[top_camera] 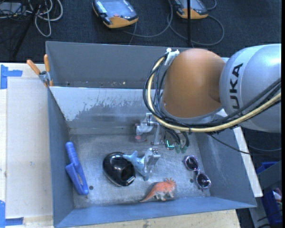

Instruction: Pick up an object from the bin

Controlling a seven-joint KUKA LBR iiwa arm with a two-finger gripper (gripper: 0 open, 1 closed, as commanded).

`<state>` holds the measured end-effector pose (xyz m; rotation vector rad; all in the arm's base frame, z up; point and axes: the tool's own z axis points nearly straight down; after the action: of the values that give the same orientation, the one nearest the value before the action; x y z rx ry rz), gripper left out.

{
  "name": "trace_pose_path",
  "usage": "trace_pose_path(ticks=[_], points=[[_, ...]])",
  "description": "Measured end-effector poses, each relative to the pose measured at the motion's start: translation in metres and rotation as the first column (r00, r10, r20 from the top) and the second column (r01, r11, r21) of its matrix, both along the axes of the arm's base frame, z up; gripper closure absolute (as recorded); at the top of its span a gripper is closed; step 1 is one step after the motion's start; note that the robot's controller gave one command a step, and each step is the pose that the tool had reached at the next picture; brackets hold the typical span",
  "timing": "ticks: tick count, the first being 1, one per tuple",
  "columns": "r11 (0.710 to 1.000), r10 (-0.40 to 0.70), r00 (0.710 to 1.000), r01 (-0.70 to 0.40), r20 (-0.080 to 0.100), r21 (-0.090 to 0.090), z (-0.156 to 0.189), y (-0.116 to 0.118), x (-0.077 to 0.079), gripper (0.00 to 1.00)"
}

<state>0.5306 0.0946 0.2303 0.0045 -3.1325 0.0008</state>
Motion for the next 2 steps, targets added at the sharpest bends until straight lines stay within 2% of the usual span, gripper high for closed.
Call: trace_pose_path(ticks=[1, 2], points=[[1.000, -0.003, 1.000, 0.003, 0.007, 0.001, 0.004, -0.001, 0.002, 0.00], [0.999, 0.041, 0.999, -0.041, 0.012, 0.000, -0.036, 0.051, -0.010, 0.00]])
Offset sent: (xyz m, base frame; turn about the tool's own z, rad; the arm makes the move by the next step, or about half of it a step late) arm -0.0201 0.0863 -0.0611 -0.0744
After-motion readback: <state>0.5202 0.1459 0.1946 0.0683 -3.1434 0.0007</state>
